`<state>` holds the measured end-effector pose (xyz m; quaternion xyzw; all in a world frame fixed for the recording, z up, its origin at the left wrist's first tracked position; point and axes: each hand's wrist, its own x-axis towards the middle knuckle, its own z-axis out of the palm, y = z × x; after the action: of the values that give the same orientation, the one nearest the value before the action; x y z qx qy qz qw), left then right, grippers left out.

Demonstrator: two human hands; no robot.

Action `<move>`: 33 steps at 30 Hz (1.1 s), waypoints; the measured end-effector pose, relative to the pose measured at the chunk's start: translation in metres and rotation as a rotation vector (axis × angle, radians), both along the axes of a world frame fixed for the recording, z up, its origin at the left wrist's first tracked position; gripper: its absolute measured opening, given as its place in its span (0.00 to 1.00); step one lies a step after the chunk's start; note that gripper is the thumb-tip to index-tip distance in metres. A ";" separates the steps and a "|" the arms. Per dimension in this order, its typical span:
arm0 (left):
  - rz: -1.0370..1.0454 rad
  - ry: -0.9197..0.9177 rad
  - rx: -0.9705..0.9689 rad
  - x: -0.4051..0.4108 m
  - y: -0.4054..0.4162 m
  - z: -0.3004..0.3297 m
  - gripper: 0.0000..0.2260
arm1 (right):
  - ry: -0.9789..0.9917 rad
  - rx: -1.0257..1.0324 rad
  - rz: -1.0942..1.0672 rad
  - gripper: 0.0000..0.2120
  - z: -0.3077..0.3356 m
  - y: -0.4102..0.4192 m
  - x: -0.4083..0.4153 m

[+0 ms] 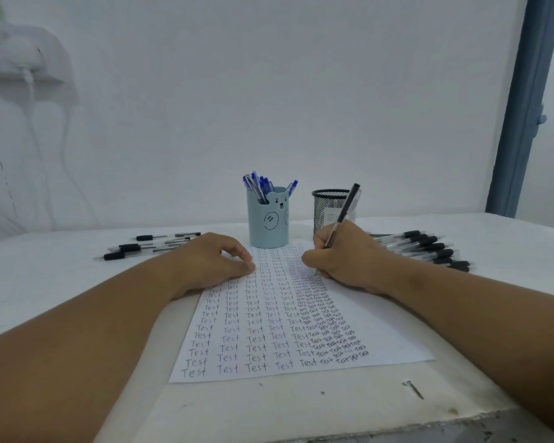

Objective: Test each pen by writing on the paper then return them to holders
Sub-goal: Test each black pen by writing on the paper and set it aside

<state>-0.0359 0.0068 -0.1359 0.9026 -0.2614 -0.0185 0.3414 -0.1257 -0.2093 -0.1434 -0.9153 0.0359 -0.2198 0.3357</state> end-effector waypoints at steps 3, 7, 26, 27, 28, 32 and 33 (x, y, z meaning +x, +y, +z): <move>0.005 -0.007 0.009 0.000 0.000 0.000 0.08 | -0.008 -0.002 -0.002 0.16 0.000 -0.001 0.002; 0.004 0.002 0.003 -0.001 0.000 0.000 0.08 | -0.016 0.022 -0.017 0.16 -0.001 -0.001 0.003; 0.004 0.015 0.004 -0.002 0.000 0.001 0.08 | -0.014 0.020 -0.003 0.17 -0.002 -0.003 0.003; 0.003 0.014 0.004 -0.002 0.000 0.001 0.07 | -0.014 0.021 -0.003 0.17 -0.002 -0.003 0.003; 0.003 0.013 0.005 -0.002 0.000 0.001 0.07 | -0.015 0.023 -0.003 0.17 -0.002 -0.003 0.003; 0.000 0.012 0.007 -0.001 0.001 0.000 0.07 | -0.013 0.032 -0.009 0.18 -0.001 -0.003 0.003; -0.001 0.008 0.010 0.000 0.001 0.000 0.06 | -0.014 0.026 -0.009 0.18 -0.001 -0.002 0.003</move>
<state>-0.0363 0.0081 -0.1357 0.9042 -0.2602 -0.0236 0.3380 -0.1228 -0.2116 -0.1444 -0.9092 0.0405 -0.2270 0.3466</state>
